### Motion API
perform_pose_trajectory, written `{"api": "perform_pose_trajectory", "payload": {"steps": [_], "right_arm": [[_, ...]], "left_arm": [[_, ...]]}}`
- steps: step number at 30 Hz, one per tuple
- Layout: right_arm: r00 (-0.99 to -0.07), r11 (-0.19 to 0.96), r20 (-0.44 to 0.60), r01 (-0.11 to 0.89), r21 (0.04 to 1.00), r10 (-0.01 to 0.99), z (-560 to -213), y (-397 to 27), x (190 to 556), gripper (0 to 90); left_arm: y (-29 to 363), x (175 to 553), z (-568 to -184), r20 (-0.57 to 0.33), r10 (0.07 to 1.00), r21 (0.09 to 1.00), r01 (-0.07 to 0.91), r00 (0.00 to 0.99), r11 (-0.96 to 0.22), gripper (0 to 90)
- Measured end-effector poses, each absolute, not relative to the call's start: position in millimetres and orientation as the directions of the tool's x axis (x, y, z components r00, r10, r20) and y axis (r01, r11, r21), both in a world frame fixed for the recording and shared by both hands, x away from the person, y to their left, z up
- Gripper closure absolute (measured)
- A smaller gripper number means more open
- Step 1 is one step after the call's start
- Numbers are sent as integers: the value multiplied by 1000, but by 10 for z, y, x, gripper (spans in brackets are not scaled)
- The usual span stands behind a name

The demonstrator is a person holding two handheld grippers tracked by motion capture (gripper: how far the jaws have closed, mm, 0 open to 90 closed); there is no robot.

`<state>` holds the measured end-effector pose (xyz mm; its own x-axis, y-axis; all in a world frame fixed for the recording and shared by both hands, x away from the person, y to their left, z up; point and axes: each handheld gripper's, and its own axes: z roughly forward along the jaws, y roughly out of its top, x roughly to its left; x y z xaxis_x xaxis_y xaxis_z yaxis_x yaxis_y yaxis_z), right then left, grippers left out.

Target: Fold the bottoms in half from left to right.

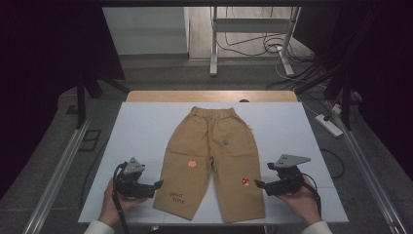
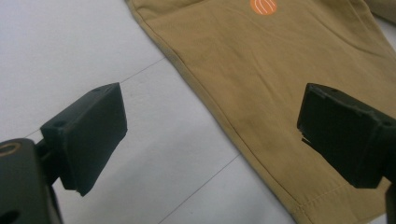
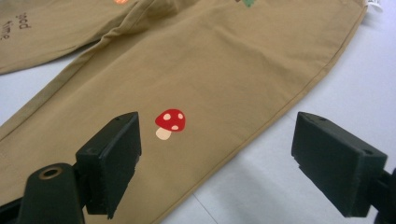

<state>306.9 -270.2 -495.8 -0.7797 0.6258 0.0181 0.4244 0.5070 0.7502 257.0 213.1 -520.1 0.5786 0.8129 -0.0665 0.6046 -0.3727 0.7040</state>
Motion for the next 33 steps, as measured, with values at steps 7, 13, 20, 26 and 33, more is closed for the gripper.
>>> {"api": "perform_pose_trajectory", "payload": {"steps": [7, 13, 20, 26, 33], "right_arm": [[-785, 506, 20, 419, 754, 619, -4963, -2713, 3058, 163], [-779, 499, 18, 419, 759, 627, -4956, -2723, 3064, 163], [-784, 518, -1, 409, 751, 620, -4954, -2667, 3056, 163], [-789, 527, -10, 401, 749, 615, -4955, -2618, 3044, 163], [-793, 532, -15, 394, 750, 609, -4938, -2550, 3051, 164]], "left_arm": [[2094, 2598, -5184, -62, 811, 706, 600, 582, -377, 83], [2048, 2631, -5198, -59, 801, 699, 597, 596, -393, 81], [2081, 2611, -5196, -57, 801, 705, 592, 596, -391, 80], [2099, 2619, -5187, -60, 797, 712, 586, 601, -388, 82], [2084, 2642, -5192, -61, 795, 711, 586, 603, -390, 85]]}}
